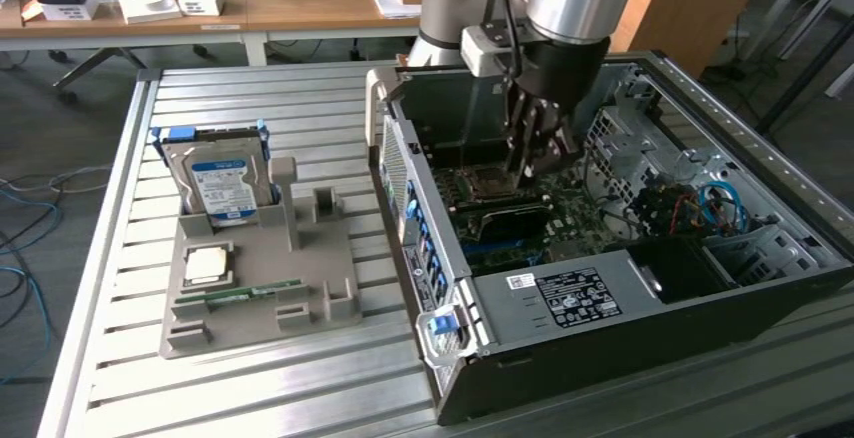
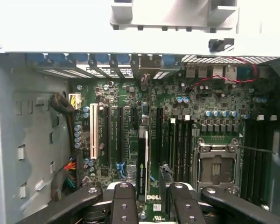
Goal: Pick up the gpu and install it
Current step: 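Insert the gpu into the slot, then press down on the gpu until it lock into place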
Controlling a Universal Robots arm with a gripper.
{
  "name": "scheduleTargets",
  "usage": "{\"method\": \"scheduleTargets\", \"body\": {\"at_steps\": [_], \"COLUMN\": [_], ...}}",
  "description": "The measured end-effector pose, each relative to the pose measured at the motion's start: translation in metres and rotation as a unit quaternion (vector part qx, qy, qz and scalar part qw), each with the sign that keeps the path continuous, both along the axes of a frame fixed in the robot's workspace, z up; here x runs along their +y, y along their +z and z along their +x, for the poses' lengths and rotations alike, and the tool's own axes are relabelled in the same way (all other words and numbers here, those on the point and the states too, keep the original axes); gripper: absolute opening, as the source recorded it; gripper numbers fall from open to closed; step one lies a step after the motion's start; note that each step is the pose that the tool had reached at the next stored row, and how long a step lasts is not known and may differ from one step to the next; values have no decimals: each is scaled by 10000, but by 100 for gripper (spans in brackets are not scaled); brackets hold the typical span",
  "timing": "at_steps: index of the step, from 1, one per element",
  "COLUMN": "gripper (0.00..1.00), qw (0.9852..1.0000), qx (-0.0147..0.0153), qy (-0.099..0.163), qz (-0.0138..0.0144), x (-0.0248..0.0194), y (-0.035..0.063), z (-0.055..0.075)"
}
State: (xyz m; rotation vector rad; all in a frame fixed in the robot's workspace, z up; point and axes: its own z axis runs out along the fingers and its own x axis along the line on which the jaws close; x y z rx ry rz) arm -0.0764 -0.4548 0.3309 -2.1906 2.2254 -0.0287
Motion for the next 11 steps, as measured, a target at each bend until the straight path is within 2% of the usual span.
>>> {"method": "scheduleTargets", "body": {"at_steps": [5,11], "gripper": [33,33], "qw": [10000,10000], "qx": [0,0], "qy": [0,0], "qz": [0,0], "x": [0,0], "y": [115,130], "z": [0,0]}}
